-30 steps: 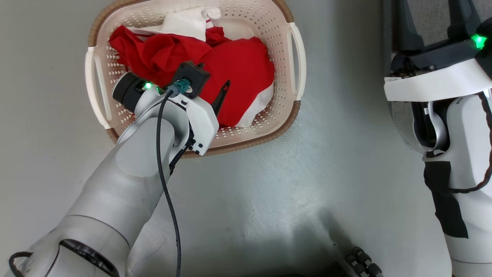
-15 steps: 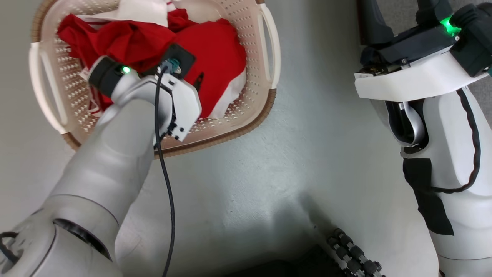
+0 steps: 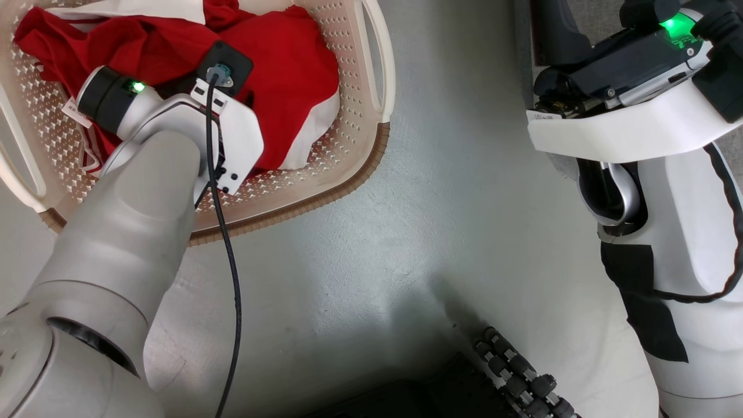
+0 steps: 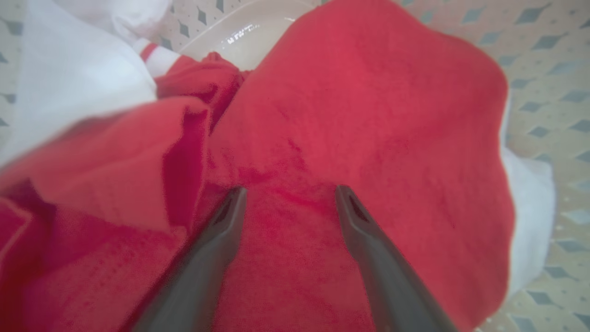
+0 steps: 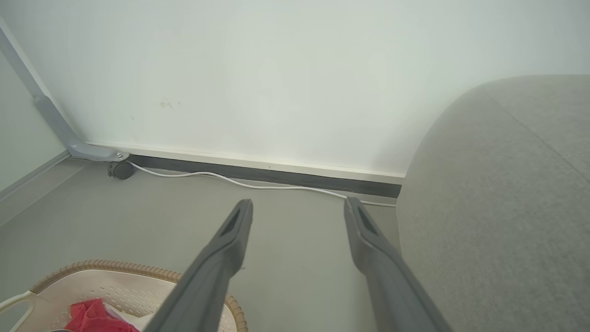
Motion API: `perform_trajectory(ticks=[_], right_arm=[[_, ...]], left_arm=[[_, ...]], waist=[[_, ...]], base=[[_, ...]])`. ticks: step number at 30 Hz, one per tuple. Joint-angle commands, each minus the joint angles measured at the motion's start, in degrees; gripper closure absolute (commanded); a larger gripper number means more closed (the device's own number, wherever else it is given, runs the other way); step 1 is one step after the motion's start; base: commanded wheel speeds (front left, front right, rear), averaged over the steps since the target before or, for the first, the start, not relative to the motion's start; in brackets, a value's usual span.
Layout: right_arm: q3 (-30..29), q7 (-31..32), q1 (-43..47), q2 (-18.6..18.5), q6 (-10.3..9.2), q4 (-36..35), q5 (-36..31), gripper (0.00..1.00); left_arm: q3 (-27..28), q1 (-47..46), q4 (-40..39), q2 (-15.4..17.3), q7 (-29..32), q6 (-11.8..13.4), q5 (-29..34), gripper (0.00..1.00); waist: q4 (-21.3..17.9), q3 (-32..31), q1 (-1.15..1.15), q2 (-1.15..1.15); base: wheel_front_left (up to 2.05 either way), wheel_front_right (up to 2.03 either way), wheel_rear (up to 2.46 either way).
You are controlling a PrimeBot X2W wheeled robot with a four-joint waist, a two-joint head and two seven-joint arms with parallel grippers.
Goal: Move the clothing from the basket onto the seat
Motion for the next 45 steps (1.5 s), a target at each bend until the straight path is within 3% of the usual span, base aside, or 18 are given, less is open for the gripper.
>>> perform_trajectory(ticks=[1,7,8,9,10,11,18,29,45], right_arm=[[0.34,-0.34,2.47,0.51,0.4,-1.66,0.53,0.0],[0.11,-0.34,3.36,0.52,0.4,-2.71,0.42,0.0],[0.05,-0.34,3.43,0.52,0.4,-2.8,0.37,0.0],[-0.02,-0.34,3.49,0.52,0.4,-2.88,0.31,0.0],[-0.09,-0.34,3.53,0.52,0.4,-2.95,0.28,0.0],[-0.14,-0.34,3.57,0.52,0.4,-2.99,0.22,0.0],[-0.25,-0.34,2.95,0.52,0.4,-2.72,0.1,0.0],[-0.14,-0.34,1.15,0.52,0.4,-1.52,0.92,0.0],[-2.74,-0.34,5.73,-0.3,0.4,4.94,-3.78,0.0]], left_arm=[[0.27,-0.71,-0.26,0.84,0.27,0.7,0.47,0.0],[-0.98,-1.39,-0.1,1.67,2.5,1.57,1.18,0.0],[-1.09,-1.46,-0.08,1.85,2.67,1.64,1.2,0.13],[-1.17,-1.49,-0.07,1.97,2.9,1.64,1.17,0.6],[-1.17,-1.48,-0.06,2.0,3.28,1.45,1.0,0.97],[-1.13,-1.49,-0.05,2.02,3.48,1.37,0.84,1.0],[-0.98,-1.8,-0.02,1.75,2.58,0.24,-0.18,1.0],[-0.54,-2.04,-0.12,0.41,-6.59,-0.82,-1.55,1.0],[0.5,5.54,-3.21,-2.45,-13.96,-2.98,-5.86,1.0]], waist=[[0.0,0.09,0.0,0.0],[0.23,0.63,0.0,0.0],[0.27,0.7,0.0,0.0],[0.32,0.75,0.0,0.0],[0.37,0.79,0.0,0.0],[0.42,0.83,0.0,0.0],[0.76,0.97,0.0,0.0],[0.26,-0.6,0.0,0.0],[6.67,-13.65,0.0,0.0]], base=[[0.0,0.0,0.0],[0.0,0.0,0.0],[0.0,0.0,0.0],[0.0,0.0,0.0],[0.0,0.0,0.0],[0.0,0.0,0.0],[0.0,0.0,0.0],[0.0,0.0,0.0],[0.0,0.0,0.0]])
